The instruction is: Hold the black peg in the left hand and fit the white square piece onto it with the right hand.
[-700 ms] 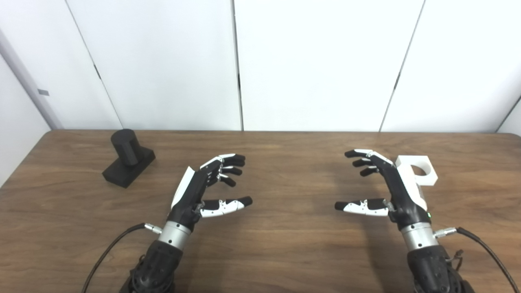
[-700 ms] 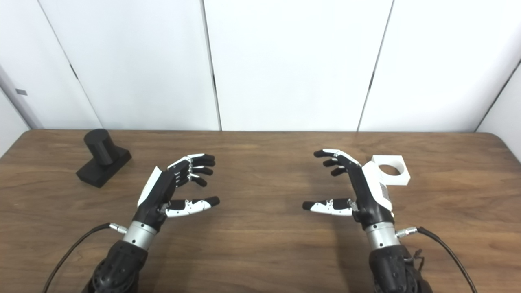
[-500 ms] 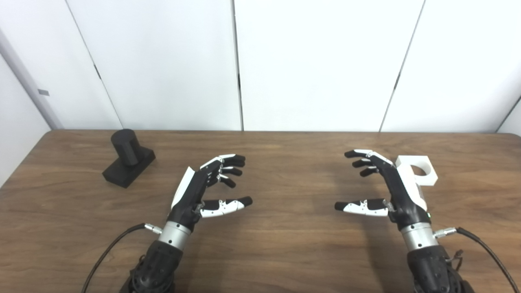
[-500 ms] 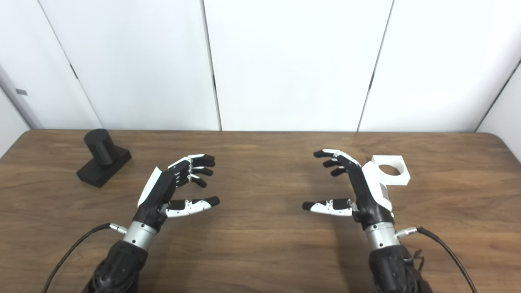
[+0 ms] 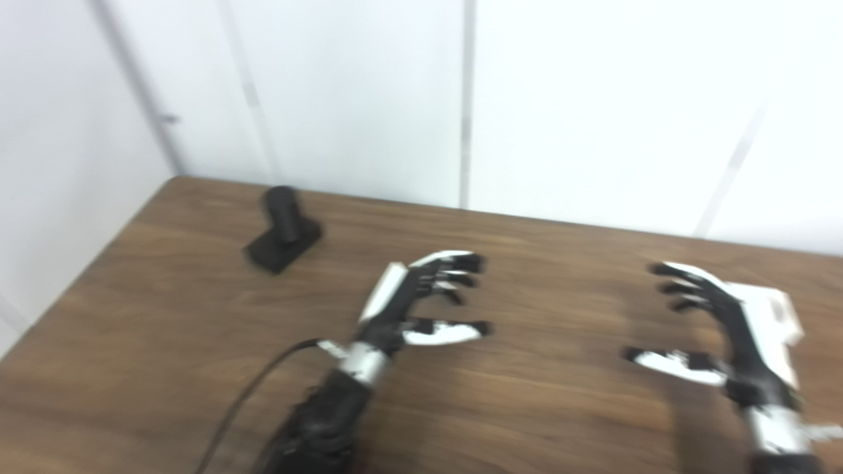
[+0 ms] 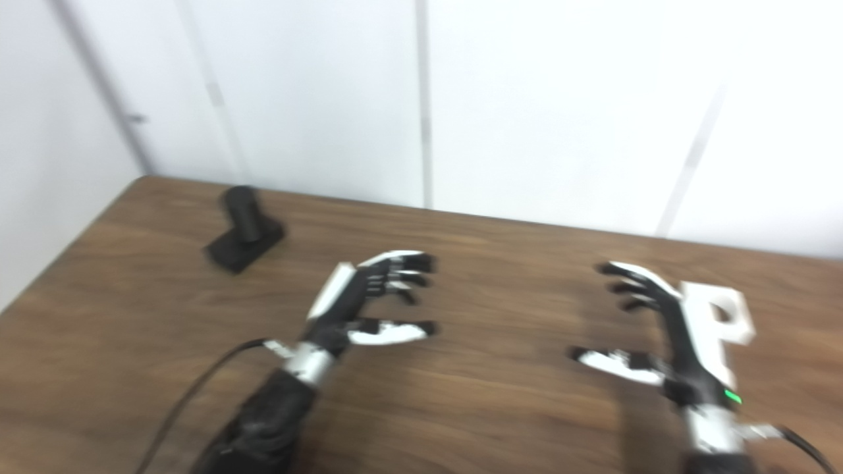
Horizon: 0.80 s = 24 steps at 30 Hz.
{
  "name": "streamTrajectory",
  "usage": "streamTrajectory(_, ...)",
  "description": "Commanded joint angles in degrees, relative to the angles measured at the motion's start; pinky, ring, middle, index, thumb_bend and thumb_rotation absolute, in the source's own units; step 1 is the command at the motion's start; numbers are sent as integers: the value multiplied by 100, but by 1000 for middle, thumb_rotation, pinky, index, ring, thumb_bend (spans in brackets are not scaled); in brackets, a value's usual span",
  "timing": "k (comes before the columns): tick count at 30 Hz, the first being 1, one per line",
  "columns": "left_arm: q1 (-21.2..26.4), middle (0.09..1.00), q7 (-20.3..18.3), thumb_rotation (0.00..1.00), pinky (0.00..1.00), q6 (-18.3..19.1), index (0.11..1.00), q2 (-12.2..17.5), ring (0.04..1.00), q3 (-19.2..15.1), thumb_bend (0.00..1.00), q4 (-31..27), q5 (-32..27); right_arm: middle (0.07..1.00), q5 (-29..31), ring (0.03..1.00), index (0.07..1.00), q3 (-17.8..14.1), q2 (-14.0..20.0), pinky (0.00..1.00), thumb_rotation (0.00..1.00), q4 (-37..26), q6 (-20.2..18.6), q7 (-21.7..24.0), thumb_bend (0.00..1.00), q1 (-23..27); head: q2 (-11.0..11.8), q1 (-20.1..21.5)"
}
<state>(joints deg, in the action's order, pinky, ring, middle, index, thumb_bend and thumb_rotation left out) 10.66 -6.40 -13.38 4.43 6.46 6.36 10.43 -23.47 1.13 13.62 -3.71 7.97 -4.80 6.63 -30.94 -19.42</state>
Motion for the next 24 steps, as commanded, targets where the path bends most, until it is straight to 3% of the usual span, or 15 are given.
streamTrajectory(1, 192, 764, 150, 105, 581, -102, 752, -44, 706, 41, 736, 29, 135, 767, 153, 690, 716, -94, 100, 565, 0, -141, 173, 1, 662, 123, 51, -160)
streamTrajectory(4, 228, 764, 231, 97, 591, -125, 751, -123, 707, 79, 732, 133, 212, 774, 303, 700, 724, -137, 90, 568, 0, -267, 18, 114, 652, 101, 118, -341)
streamTrajectory(12, 273, 768, 259, 87, 605, -229, 747, -158, 721, 104, 734, 293, 227, 755, 360, 686, 717, -152, 90, 543, 0, -239, 240, 88, 662, 105, 177, -438)
streamTrajectory(24, 316, 748, 441, 135, 548, -164, 721, -116, 684, 97, 762, 188, 500, 747, 80, 696, 688, -149, 13, 563, 0, -503, -183, 149, 655, 70, 185, -477)
